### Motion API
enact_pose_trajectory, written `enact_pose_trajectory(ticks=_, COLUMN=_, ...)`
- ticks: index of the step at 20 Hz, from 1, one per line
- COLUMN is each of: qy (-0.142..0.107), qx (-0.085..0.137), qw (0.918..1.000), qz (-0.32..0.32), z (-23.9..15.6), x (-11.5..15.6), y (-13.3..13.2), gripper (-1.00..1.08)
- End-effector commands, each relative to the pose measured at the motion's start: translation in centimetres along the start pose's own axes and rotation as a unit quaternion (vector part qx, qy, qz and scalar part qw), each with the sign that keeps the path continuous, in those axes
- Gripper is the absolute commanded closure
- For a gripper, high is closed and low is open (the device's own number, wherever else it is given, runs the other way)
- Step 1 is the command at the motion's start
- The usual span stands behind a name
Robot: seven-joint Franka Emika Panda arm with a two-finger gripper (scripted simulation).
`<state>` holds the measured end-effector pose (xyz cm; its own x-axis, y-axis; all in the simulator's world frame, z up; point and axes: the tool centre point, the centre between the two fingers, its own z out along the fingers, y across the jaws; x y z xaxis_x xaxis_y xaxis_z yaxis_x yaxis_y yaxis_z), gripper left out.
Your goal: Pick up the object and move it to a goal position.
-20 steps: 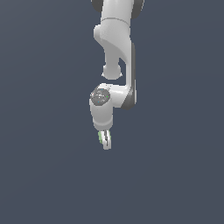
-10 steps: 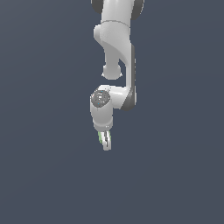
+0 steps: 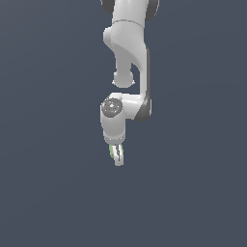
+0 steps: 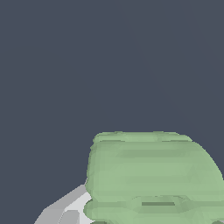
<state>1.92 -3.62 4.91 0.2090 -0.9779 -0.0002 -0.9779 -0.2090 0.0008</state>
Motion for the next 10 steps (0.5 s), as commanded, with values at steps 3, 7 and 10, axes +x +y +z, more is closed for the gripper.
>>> enact_pose_trajectory(ticks=3, qy=0.0, qx=0.001, qw=1.0, qz=0.0, z=-1.8, x=-1.0, y=-0.9, gripper=1.08)
enact_pose_trajectory(ticks=7, qy=0.001, qx=0.0, qw=1.0, qz=0.0, z=-4.4, x=-2.3, y=-2.1, gripper=1.08)
enact_pose_trajectory(ticks=10, qy=0.001, qx=0.0, qw=1.0, qz=0.0, z=-6.7, x=-3.6, y=-3.2, gripper=1.08)
